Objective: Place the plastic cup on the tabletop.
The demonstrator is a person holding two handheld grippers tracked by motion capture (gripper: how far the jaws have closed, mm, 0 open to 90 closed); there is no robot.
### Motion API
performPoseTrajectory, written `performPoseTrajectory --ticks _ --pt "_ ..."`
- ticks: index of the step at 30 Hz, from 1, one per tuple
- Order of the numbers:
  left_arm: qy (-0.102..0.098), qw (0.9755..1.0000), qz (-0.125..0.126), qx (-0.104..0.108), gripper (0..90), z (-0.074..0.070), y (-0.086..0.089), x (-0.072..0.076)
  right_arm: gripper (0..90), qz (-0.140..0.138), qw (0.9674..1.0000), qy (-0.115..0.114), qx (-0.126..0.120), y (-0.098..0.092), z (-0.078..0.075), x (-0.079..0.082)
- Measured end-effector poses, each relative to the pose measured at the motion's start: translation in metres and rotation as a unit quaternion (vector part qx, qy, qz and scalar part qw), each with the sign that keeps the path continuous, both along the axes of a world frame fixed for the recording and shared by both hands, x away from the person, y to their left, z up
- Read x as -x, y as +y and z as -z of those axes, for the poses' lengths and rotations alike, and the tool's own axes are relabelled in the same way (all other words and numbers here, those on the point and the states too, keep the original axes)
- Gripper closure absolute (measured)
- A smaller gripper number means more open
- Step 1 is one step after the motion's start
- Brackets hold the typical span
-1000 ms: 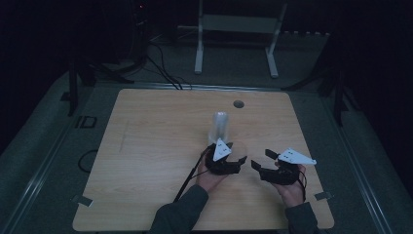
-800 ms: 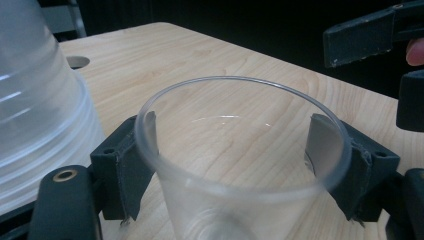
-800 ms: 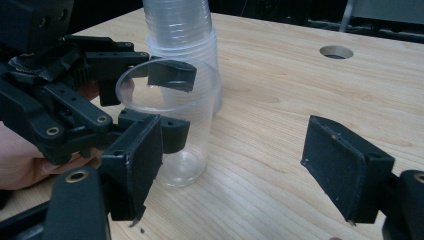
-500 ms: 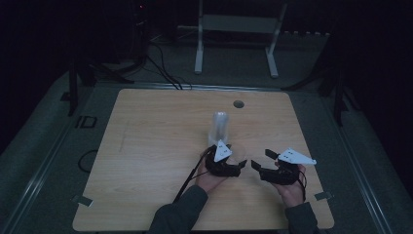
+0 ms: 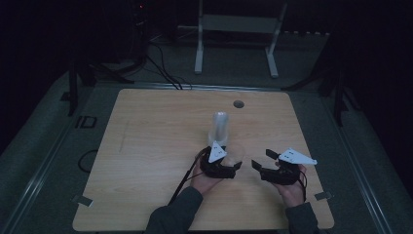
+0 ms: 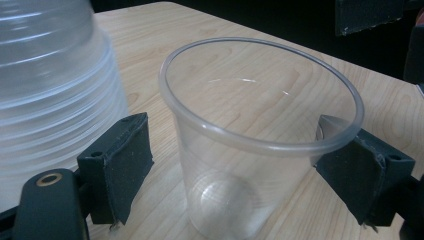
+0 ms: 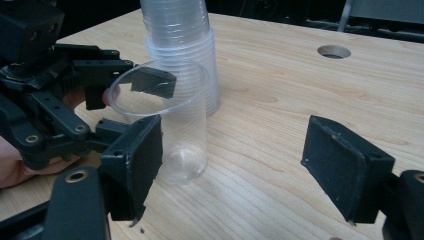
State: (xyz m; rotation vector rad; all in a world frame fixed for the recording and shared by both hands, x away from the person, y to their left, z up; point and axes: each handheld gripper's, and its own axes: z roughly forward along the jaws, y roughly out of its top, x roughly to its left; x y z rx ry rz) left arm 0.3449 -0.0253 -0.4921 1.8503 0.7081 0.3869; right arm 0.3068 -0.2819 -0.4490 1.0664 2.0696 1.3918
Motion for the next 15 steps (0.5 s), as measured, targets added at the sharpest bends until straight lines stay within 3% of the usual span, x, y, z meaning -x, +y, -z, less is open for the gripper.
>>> performPoseTrajectory --ticks 15 --pt "0.003 1.0000 0.003 -0.004 16.1 0.002 0.014 0.008 23.9 0.002 1.0000 -0.001 -0.001 -0.002 -0.001 0.000"
